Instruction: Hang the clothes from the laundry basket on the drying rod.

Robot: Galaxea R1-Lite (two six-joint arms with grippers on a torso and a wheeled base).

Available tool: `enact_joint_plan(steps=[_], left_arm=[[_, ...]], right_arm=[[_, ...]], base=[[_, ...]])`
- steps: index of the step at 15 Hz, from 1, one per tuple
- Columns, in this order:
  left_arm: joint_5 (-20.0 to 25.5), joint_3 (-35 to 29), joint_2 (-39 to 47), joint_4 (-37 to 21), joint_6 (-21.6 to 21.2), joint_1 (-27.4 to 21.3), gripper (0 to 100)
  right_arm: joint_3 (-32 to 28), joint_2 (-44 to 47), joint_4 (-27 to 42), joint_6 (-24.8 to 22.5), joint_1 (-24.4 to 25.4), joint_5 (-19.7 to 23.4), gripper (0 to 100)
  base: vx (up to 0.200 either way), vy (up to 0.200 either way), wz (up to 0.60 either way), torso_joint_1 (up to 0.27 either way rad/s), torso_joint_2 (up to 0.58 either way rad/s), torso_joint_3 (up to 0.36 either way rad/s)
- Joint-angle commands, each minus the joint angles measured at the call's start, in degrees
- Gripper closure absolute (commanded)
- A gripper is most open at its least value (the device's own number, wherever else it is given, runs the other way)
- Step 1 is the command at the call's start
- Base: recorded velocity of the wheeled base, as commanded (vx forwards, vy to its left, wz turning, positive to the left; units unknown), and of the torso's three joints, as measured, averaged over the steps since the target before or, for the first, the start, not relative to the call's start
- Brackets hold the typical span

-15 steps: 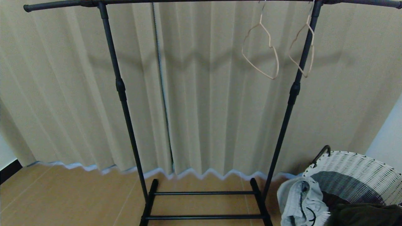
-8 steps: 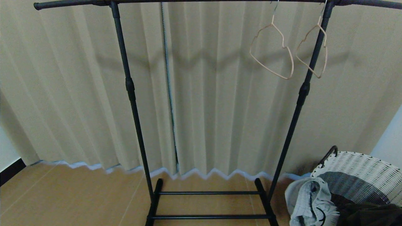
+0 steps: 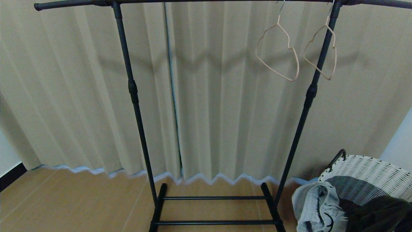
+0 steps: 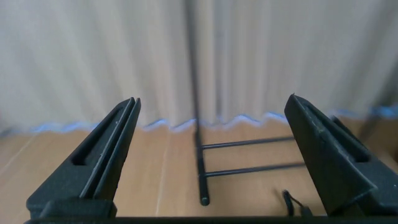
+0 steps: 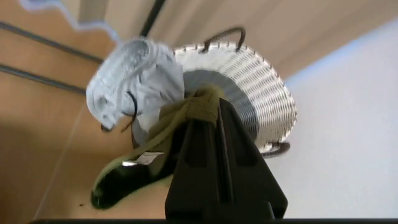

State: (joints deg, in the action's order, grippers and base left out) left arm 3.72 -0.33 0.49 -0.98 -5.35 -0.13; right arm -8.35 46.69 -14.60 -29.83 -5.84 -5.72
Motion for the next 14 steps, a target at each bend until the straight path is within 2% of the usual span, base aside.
enact_joint_plan(steps=[1,3,4,5,6,7,9,12,13,14], left_arm=[[5.2,-0.4,0.1,0.0,-1.9,0.2,0],[7.7,-2.5,1.0,-0.1,-3.7,0.0,0],[9.4,-6.5,5.3,-0.1,-4.1,-0.1,0],[11.3,-11.4,10.9,0.0,-4.1,-0.2,0],[12.4,-14.2,14.7,0.0,-4.1,-0.2,0],[13.5,-19.4,22.6,0.1,-4.1,-0.2,0],[13.7,-26.2,36.4,2.4,-4.2,-1.6,0],[12.4,-35.8,54.4,9.6,-4.1,-9.9,0],[10.6,-37.6,58.6,11.0,-4.1,-14.1,0],[6.8,-38.3,62.4,12.0,-3.6,-19.8,0]], right_arm=[[-2.4,-0.3,0.0,0.4,1.7,0.7,100],[-4.5,0.4,0.0,2.7,4.8,1.1,100],[-5.9,1.2,0.0,5.3,9.1,1.0,100],[-7.6,1.6,0.1,8.6,13.2,1.0,100],[-8.7,2.7,0.1,10.5,15.3,1.0,100],[-11.4,4.9,0.1,13.5,19.0,0.9,100],[-16.7,9.7,0.0,18.0,22.4,1.0,100],[-24.2,15.8,-0.1,24.7,26.3,1.0,100],[-25.5,16.8,-0.2,26.2,27.3,1.0,100],[-26.4,17.0,-0.5,27.4,27.9,1.1,100]], base=[[0.000,0.000,0.00,0.000,0.00,0.000],[0.000,0.000,0.00,0.000,0.00,0.000],[0.000,0.000,0.00,0.000,0.00,0.000],[0.000,0.000,0.00,0.000,0.00,0.000],[0.000,0.000,0.00,0.000,0.00,0.000],[0.000,0.000,0.00,0.000,0.00,0.000],[0.000,0.000,0.00,0.000,0.00,0.000],[0.000,0.000,0.00,0.000,0.00,0.000],[0.000,0.000,0.00,0.000,0.00,0.000],[0.000,0.000,0.00,0.000,0.00,0.000]])
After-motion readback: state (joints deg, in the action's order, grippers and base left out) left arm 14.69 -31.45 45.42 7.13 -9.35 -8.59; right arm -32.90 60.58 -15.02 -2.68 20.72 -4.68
